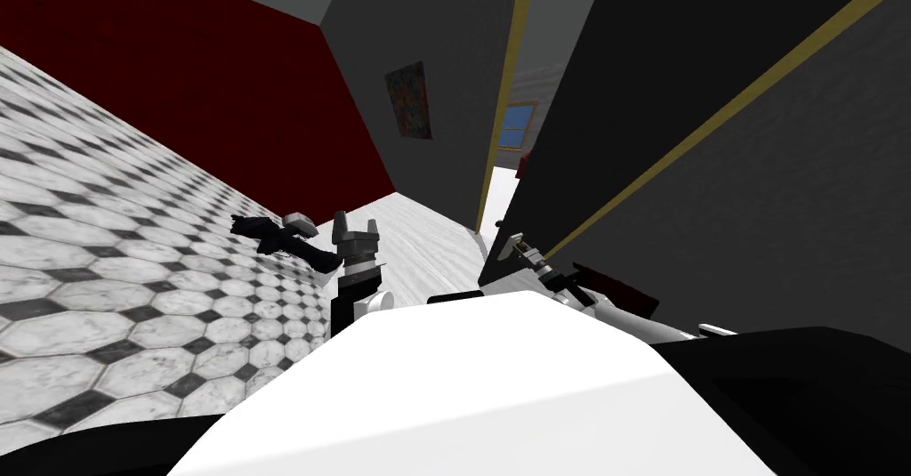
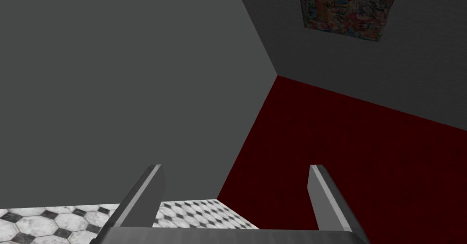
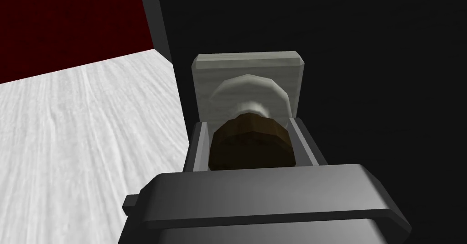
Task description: Pull the door open
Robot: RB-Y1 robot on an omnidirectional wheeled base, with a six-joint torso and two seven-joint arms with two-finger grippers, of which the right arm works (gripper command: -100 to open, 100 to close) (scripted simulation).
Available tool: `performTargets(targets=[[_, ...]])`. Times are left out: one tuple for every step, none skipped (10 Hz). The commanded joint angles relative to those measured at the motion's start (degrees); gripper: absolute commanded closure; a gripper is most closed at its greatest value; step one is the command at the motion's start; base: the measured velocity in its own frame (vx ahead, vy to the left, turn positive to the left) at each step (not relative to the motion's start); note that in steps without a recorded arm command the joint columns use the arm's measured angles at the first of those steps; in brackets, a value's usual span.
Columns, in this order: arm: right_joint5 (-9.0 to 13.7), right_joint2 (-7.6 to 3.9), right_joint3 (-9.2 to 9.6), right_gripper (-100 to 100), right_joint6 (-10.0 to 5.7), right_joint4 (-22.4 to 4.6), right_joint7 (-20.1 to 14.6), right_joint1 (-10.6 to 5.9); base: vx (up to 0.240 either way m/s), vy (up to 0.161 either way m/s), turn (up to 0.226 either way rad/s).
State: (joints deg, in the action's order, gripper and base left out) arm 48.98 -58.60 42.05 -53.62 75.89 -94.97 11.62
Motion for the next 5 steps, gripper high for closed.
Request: performTargets(targets=[[-0.3, -0.63, 0.45, 100, -1.12, -0.4, -0.8, -0.08, -0.203, -0.097, 0.113], [-0.5, -0.88, 0.73, 100, -1.56, -0.6, -1.2, -0.1, -0.209, -0.079, 0.115], [-0.7, -1.13, 1.02, 100, -2.01, -0.8, -1.6, -0.12, -0.182, -0.054, 0.117], [-0.6, -0.99, 0.82, 100, -1.66, -0.9, -1.4, -0.22, -0.072, -0.026, 0.023], [-0.7, -1.28, 1.27, 100, -2.29, -1.2, -1.8, -0.16, -0.103, -0.063, 0.107]])
